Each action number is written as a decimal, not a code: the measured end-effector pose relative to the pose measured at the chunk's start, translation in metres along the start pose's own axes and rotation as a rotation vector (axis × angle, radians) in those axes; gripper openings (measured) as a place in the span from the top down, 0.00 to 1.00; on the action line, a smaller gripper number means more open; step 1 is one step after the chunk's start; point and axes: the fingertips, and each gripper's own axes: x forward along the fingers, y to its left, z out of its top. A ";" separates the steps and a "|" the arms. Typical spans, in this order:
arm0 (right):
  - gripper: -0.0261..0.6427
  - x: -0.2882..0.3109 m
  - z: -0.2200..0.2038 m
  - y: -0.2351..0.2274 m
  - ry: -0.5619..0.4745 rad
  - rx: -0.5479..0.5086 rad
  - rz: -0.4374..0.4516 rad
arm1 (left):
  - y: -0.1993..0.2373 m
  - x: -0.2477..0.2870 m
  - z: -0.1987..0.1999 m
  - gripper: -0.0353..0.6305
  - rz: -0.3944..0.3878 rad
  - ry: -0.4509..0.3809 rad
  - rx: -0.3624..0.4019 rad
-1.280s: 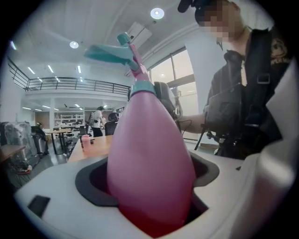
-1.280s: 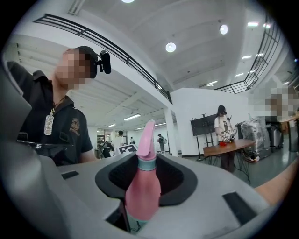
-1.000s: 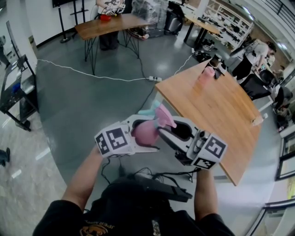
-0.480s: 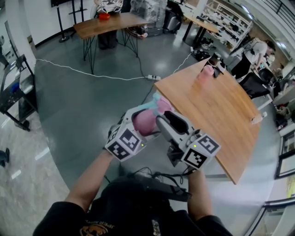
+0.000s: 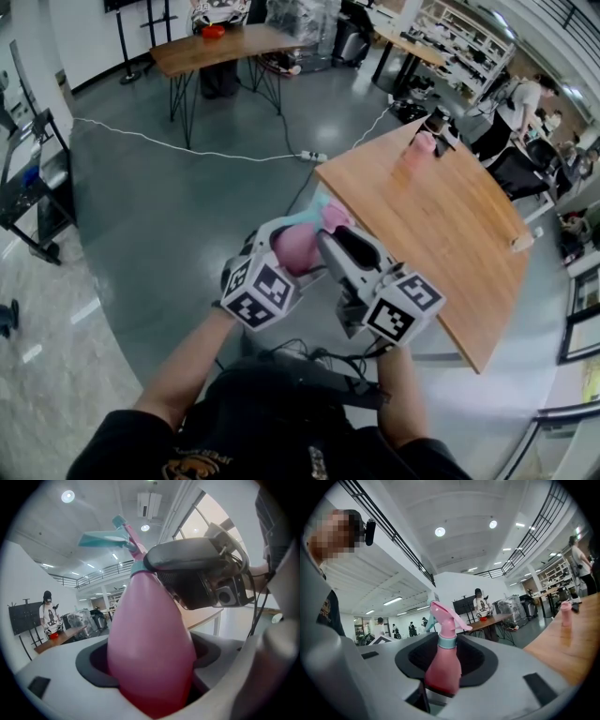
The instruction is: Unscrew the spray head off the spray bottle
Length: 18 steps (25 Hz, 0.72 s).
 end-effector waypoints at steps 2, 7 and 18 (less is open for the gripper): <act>0.77 -0.001 0.000 0.001 0.004 -0.001 0.017 | -0.001 -0.001 0.000 0.29 -0.010 -0.004 0.002; 0.78 -0.007 0.001 0.012 0.022 -0.032 0.137 | -0.018 -0.010 0.005 0.29 -0.182 -0.054 -0.019; 0.78 -0.035 -0.002 0.055 0.108 -0.171 0.484 | -0.072 -0.052 0.022 0.29 -0.620 -0.174 -0.014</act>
